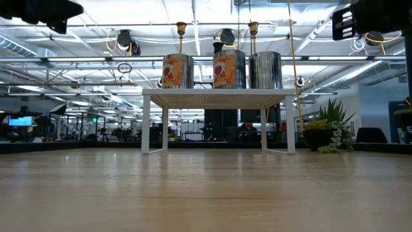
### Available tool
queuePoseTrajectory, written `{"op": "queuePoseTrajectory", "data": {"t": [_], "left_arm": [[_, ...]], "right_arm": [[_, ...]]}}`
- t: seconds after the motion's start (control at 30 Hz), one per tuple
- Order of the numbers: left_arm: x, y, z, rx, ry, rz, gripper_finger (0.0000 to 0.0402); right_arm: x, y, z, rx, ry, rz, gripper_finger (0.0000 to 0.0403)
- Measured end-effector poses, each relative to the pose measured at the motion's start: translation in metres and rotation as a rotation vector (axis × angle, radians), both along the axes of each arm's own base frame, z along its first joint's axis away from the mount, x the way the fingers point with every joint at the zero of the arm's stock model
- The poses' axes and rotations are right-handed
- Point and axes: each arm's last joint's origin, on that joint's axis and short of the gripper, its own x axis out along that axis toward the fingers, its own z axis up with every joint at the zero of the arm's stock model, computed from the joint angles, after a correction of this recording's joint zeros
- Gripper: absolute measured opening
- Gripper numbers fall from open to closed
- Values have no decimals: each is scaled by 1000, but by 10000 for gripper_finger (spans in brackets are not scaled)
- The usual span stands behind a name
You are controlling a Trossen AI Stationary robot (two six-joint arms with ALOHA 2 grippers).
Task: Pick & Place candle stick holders
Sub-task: Return to Home Position
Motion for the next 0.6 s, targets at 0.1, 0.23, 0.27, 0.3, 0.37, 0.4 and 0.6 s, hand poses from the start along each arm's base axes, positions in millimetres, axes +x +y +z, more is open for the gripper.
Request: {"op": "queuePoseTrajectory", "data": {"t": [0.1, 0.23, 0.27, 0.3, 0.37, 0.4, 0.6], "left_arm": [[1, -1, -16, 19, 1, -1, 31], [5, -3, -40, 46, -42, -2, 31], [5, -3, -45, 56, -60, -1, 31], [5, -3, -48, 66, -80, -1, 31], [5, -3, -55, 83, -116, 2, 31], [5, -3, -58, 87, -127, 3, 31], [7, -3, -75, 100, -131, 16, 31]], "right_arm": [[-2, 0, -10, 1, -4, 0, 3], [-5, -1, -19, 2, -13, -10, 1], [-7, -2, -20, 3, -24, -16, 1], [-8, -3, -19, 5, -39, -25, 2], [-11, -5, -18, 27, -59, -48, 2], [-12, -6, -17, 46, -65, -62, 1], [-14, -12, -21, 67, -84, -121, 1]]}}
